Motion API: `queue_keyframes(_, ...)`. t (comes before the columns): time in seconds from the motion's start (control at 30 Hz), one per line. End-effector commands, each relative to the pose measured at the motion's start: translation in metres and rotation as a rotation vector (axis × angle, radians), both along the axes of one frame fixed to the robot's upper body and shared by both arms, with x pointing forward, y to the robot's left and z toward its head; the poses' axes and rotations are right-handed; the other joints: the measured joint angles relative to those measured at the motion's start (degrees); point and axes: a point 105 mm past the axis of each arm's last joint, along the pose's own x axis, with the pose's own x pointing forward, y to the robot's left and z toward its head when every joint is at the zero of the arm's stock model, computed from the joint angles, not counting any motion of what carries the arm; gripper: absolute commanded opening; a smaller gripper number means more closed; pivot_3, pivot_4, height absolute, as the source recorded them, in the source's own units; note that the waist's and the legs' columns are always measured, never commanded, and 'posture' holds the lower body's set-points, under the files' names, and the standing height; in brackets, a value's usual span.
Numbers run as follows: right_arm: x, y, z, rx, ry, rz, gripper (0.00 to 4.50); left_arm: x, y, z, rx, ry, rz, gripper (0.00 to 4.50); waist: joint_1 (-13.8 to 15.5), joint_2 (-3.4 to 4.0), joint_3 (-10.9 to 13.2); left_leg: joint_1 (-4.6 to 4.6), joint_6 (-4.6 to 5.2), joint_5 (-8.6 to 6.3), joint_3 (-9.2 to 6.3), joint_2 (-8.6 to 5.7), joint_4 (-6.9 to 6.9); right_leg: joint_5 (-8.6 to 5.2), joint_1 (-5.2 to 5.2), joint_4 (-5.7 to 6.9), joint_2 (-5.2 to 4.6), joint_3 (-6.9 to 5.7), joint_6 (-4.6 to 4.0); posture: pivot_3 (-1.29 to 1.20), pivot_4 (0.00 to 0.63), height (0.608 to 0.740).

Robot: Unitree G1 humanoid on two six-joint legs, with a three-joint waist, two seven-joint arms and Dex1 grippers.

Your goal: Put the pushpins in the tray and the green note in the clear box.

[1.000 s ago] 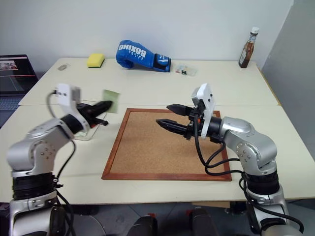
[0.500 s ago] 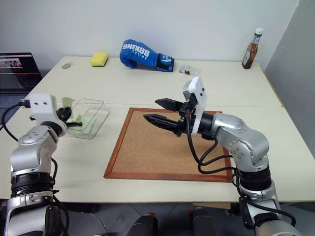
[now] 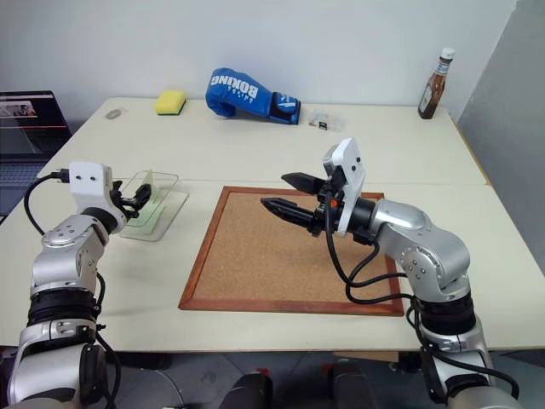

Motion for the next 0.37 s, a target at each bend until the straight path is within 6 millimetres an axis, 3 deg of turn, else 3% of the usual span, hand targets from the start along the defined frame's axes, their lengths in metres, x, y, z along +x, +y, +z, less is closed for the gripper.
queue_keyframes(0.03, 0.005, -0.024, 0.008, 0.039, -0.077, -0.207, 3.43, -0.013, -0.047, 0.029, 0.060, -0.119, -0.121, 4.04, 0.12, 0.00, 0.00, 0.00, -0.01, 0.00, 0.00, 0.00, -0.02, 0.00, 0.01, -0.02, -0.02, 0.01, 0.00, 0.00, 0.150, 0.740)
queue_keyframes(0.13, 0.015, -0.051, -0.015, -0.009, -0.093, -0.477, 3.43, -0.032, -0.088, 0.014, -0.020, -0.113, -0.181, 4.04, 0.16, -0.01, -0.01, -0.01, -0.01, 0.00, 0.03, -0.07, 0.00, 0.00, 0.01, -0.02, -0.09, 0.02, 0.01, 0.00, 0.150, 0.740)
queue_keyframes(0.2, 0.016, -0.066, -0.027, -0.012, -0.099, -0.619, 3.43, -0.044, -0.105, -0.002, -0.066, -0.087, -0.181, 4.04, 0.20, -0.03, -0.02, 0.00, -0.02, -0.01, 0.06, -0.09, -0.02, -0.01, 0.03, -0.05, -0.14, 0.06, 0.02, 0.00, 0.150, 0.740)
queue_keyframes(0.37, 0.009, -0.106, -0.083, -0.169, -0.070, -0.938, 3.43, -0.071, -0.144, -0.041, -0.171, -0.019, -0.162, 4.04, 0.24, -0.03, -0.02, 0.05, -0.03, -0.02, 0.11, -0.09, -0.01, -0.03, 0.02, -0.02, -0.12, 0.12, 0.05, 0.00, 0.150, 0.740)
